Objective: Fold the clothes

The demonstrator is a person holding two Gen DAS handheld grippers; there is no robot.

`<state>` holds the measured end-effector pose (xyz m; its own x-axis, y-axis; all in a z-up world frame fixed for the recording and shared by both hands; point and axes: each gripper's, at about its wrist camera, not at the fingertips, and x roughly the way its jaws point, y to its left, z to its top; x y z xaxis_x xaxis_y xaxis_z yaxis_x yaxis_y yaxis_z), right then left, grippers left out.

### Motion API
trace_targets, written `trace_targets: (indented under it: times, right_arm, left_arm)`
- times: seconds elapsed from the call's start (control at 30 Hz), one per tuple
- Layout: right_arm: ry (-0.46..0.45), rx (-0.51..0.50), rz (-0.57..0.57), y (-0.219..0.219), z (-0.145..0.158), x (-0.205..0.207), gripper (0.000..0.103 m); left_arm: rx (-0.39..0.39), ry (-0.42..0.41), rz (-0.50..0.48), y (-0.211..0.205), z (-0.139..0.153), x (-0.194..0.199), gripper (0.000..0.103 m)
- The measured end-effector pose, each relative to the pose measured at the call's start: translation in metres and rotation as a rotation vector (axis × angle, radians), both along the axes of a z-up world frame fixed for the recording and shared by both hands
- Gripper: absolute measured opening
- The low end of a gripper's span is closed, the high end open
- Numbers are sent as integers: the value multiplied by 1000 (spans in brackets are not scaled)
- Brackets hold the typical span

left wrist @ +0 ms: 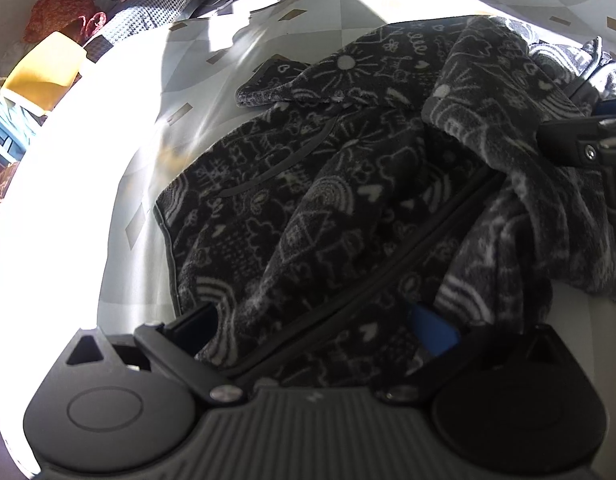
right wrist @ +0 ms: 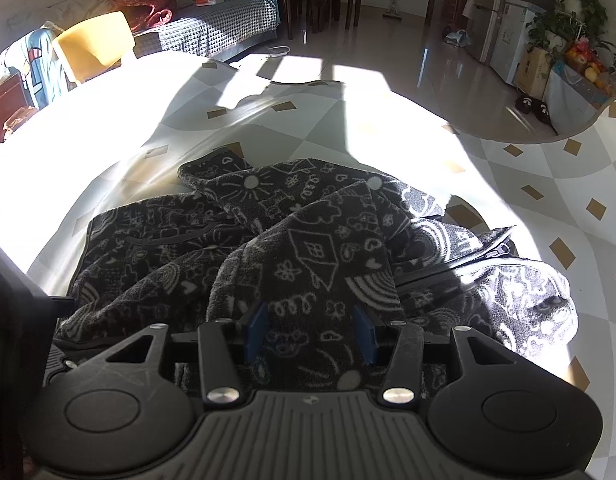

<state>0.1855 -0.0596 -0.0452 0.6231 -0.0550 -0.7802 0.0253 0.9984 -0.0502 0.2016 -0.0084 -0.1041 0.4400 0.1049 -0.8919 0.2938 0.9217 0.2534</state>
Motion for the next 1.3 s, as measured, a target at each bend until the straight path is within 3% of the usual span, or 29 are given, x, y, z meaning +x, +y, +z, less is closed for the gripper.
trace_targets:
  times: [0.37,0.63,0.93,1.17,1.3]
  right_arm:
    - [57,4,-6,3,-24,22,46]
    - [150,43,-14,-16,-53,22,50]
    - [198,70,-17,-34,-54,6,51]
    - [244,12,-28,-32,-45,-9,51]
    - [264,-16,-45,-34,-38,-11,51]
  left_arm:
    - [-19,16,-13,2,0,-4,103]
    - [-47,-69,10,10,16,2,103]
    - [-12,-189,38,9,17,35,103]
    - [33,-201,1,0,-3,51,103]
    - [57,-156,-2,-2,-18,56,103]
